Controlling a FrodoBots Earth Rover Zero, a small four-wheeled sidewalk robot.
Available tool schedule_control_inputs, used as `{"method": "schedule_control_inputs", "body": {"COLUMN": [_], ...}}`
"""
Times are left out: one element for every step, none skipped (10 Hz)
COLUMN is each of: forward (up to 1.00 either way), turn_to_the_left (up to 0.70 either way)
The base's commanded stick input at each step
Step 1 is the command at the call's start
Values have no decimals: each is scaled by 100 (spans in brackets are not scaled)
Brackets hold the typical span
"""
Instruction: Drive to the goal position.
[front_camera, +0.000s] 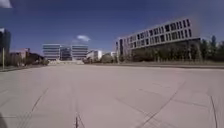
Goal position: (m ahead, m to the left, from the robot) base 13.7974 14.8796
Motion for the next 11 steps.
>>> {"method": "schedule_control_inputs", "body": {"forward": [70,70,70,70,70,70,70,70,70,70,70], "turn_to_the_left": [-2,-3,-3,-7,-9,-9,-23,-35,-35,-35,-35]}}
